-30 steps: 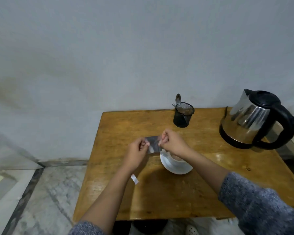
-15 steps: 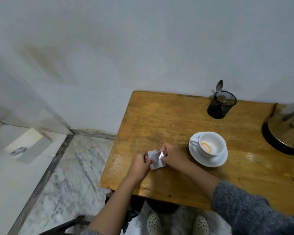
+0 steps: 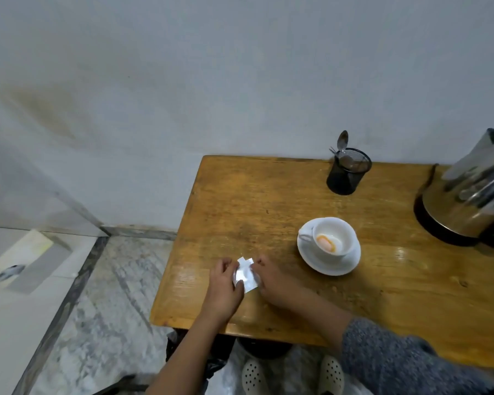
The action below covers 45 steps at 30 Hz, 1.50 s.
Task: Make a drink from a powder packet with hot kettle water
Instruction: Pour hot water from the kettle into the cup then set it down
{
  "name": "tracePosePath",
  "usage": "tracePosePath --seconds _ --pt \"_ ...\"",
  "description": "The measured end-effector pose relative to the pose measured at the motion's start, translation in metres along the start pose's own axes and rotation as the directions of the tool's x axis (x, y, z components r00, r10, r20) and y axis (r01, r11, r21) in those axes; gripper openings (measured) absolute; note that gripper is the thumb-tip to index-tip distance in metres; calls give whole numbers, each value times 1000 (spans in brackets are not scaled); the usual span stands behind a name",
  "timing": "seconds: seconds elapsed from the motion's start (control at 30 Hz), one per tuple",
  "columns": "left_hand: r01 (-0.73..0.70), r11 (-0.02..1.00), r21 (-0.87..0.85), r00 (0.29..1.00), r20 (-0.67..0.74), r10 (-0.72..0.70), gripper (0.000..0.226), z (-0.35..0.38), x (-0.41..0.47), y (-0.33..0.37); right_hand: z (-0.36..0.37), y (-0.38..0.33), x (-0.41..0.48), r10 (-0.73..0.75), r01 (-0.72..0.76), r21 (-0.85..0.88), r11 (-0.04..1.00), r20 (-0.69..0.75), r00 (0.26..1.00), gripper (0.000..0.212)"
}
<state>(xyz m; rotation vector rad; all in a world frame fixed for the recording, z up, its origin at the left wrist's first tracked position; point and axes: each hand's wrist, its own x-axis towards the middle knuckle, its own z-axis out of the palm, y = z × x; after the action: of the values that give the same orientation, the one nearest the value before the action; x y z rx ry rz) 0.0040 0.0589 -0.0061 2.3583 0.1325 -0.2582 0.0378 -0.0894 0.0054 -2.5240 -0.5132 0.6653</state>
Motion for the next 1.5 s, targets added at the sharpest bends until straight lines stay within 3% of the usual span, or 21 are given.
tracePosePath --seconds 0.1,0.2,0.3,0.43,0.5,0.63,0.77,0.87,0.93,1.03,1.17,1.33,1.5 --pt "-51 993 108 998 -23 53 43 3 -1 0 -10 4 -15 -58 58 74 996 -7 998 36" --pt "-23 990 138 997 -64 32 44 7 3 10 -31 10 -31 -112 124 117 985 -108 988 31" --pt "6 1000 11 991 -132 -4 54 9 18 40 -65 21 -46 -92 163 217 963 -302 949 35" --pt "-35 982 -185 996 -93 18 45 18 49 96 -125 54 -72 49 179 339 924 -568 821 29" --pt "-47 962 -270 999 -40 37 38 28 60 120 -162 75 -91 127 168 349 922 -683 719 27" --pt "-22 943 -333 998 42 38 30 46 67 147 -234 124 -139 274 97 327 940 -893 356 22" --pt "-30 906 -421 995 71 66 28 60 67 156 -274 176 -188 466 -25 466 885 -883 44 24" --pt "-33 893 -448 999 24 48 27 64 63 162 -278 207 -204 620 -37 625 779 -778 -99 26" --pt "-28 887 -461 999 20 42 26 66 62 161 -273 221 -205 732 6 734 679 -677 -75 25" --pt "-30 882 -471 998 27 48 27 68 62 155 -261 232 -199 839 29 840 541 -542 37 36" --pt "-45 887 -460 996 42 72 27 67 62 154 -258 241 -194 895 18 895 446 -445 -47 51" --pt "-46 915 -402 996 48 71 27 72 69 143 -267 248 -191 946 32 948 316 -312 -89 47" --pt "-32 918 -395 997 53 58 31 69 69 151 -274 236 -184 944 43 951 306 -297 -142 44"
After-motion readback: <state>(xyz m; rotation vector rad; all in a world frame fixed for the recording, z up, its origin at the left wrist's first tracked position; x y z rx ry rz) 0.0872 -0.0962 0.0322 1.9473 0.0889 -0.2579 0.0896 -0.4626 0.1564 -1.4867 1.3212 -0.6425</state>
